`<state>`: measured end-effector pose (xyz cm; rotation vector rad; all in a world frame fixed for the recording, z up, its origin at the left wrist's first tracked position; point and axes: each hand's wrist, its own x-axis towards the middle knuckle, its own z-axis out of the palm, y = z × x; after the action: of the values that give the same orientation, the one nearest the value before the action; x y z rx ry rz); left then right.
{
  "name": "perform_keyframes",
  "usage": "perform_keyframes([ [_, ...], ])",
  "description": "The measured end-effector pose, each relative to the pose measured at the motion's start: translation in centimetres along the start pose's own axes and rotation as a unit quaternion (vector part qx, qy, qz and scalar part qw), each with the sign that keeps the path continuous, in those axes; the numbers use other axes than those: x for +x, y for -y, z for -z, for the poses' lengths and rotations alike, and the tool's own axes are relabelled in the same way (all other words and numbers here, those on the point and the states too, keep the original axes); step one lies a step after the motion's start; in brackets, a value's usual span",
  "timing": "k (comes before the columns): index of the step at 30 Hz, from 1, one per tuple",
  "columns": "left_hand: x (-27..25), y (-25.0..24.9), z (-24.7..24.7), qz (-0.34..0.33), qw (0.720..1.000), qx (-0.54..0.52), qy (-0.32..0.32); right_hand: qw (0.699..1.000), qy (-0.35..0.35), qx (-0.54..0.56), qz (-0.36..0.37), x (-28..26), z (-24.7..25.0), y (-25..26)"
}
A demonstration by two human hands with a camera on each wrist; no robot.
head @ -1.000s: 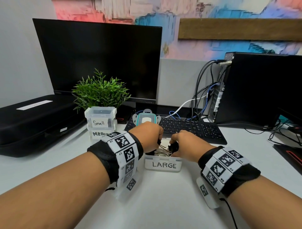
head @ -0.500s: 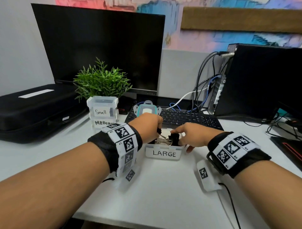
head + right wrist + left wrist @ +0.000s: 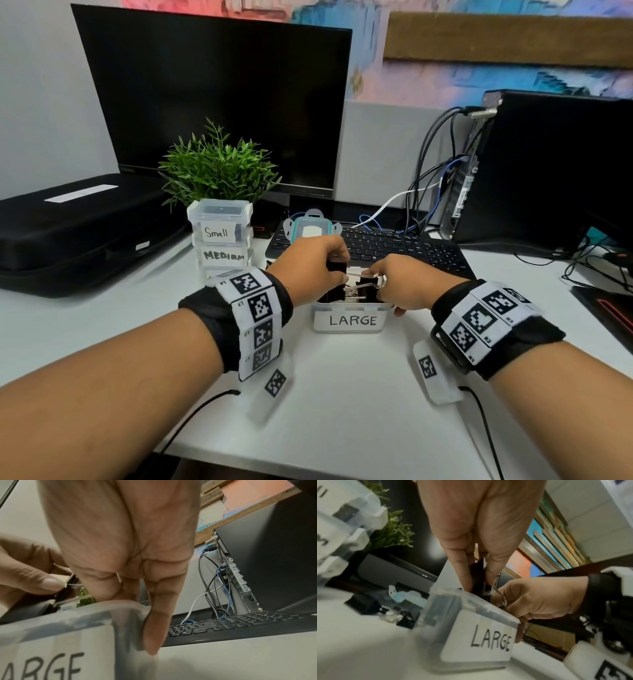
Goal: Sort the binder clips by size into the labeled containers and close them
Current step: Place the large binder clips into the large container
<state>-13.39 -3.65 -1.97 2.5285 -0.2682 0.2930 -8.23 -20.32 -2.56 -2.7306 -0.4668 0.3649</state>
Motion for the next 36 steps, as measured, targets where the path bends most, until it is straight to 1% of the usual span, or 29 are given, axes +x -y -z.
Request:
perform_keyframes([
  [2, -0.1, 0.2, -0.1, 0.000, 1.000, 0.001, 0.006, 1.000, -0.003, -0.002, -0.001, 0.0, -0.1, -0.1],
  [4, -0.2, 0.3, -0.2, -0.006, 0.999, 0.035, 0.021, 1.000, 0.000, 0.001, 0.000, 0.0, -0.2, -0.2],
  [12, -0.2, -0.7, -0.3, -0.068, 0.984, 0.143, 0.081, 0.999, 0.004, 0.039, 0.001, 0.0, -0.1, -0.8],
  [17, -0.3, -1.4, -0.8, -0.058, 0.979, 0.185, 0.064, 0.998, 0.003, 0.055, 0.003, -0.2, -0.1, -0.8],
  [21, -0.3, -2.0, -0.6, -0.055, 0.974, 0.208, 0.064, 0.999, 0.000, 0.053, 0.002, -0.3, -0.1, -0.7],
  [27, -0.1, -2.1, -0.6, -0.050, 0.972, 0.218, 0.077, 0.999, -0.017, 0.038, 0.010, -0.9, 0.0, -0.3],
  [31, -0.2, -1.9, -0.9, -0.031, 0.973, 0.214, 0.076, 0.997, -0.062, -0.007, 0.039, -1.4, 0.0, 0.0],
  [33, -0.3, -1.8, -0.7, -0.022, 0.978, 0.194, 0.078, 0.995, -0.077, -0.033, 0.048, -1.5, -0.1, 0.1],
  [36, -0.5, -1.1, -0.2, -0.007, 0.987, 0.143, 0.069, 0.994, -0.086, -0.044, 0.049, -1.6, -0.1, 0.2],
])
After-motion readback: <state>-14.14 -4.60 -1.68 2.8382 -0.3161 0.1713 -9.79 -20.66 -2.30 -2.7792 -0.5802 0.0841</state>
